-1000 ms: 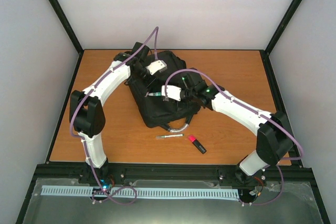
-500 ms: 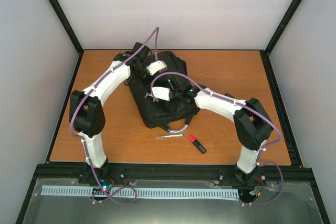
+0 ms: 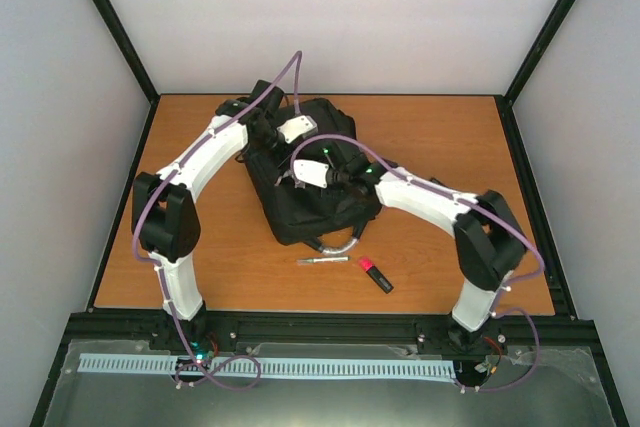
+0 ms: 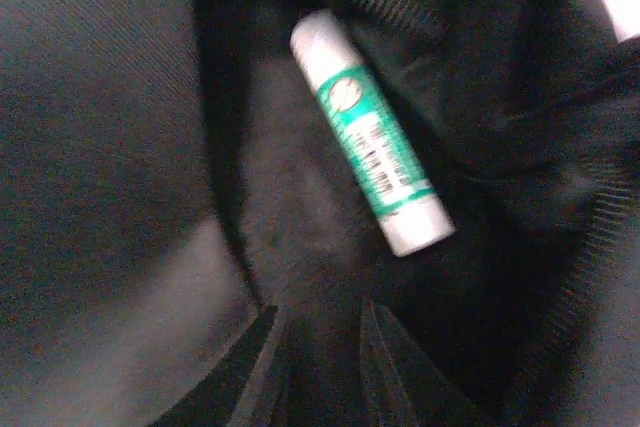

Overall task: Pack the student bag
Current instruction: Place the stationery in the student bag, then pick up the stationery from the center of the board.

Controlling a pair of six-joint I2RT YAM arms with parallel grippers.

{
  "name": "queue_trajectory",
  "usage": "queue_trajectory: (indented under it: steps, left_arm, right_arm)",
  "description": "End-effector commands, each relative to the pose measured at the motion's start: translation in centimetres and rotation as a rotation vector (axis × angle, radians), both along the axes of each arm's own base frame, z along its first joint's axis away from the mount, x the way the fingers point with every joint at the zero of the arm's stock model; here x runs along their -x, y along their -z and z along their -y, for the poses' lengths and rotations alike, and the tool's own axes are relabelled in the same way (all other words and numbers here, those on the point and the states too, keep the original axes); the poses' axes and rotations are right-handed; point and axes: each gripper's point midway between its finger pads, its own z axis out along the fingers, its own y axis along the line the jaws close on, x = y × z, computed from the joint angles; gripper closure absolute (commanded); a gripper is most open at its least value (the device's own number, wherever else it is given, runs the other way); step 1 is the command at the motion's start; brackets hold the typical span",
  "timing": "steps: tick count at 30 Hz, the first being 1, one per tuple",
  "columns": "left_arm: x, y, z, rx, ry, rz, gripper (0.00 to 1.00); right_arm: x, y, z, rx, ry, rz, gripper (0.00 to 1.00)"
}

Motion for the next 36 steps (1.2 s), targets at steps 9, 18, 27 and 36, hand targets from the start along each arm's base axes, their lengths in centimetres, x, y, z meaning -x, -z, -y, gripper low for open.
queue_trajectory:
  steps: [9, 18, 27, 36]
  left_arm:
    - [0.5, -3.3, 0.6, 0.072, -0.028, 0.038, 0.99]
    - [1.0, -2.4, 0.6, 0.082, -0.056, -0.007, 0.99]
    - [1.1, -2.6, 0.7, 0.101, -0.077, -0.018, 0.99]
    - [1.7, -2.8, -0.1, 0.064, -0.069, 0.006, 0.99]
  right_arm:
    - [11.3, -7.8, 5.7, -0.133, -0.142, -0.232, 0.67]
    - [5.6, -4.5, 17.6, -0.211, 0.288, -0.412, 0.64]
    - [2.7, -0.1, 26.3, -0.137, 0.632, -0.475, 0.63]
    - [1.6, 3.5, 33.9, 0.045, 0.738, -0.549, 0.59]
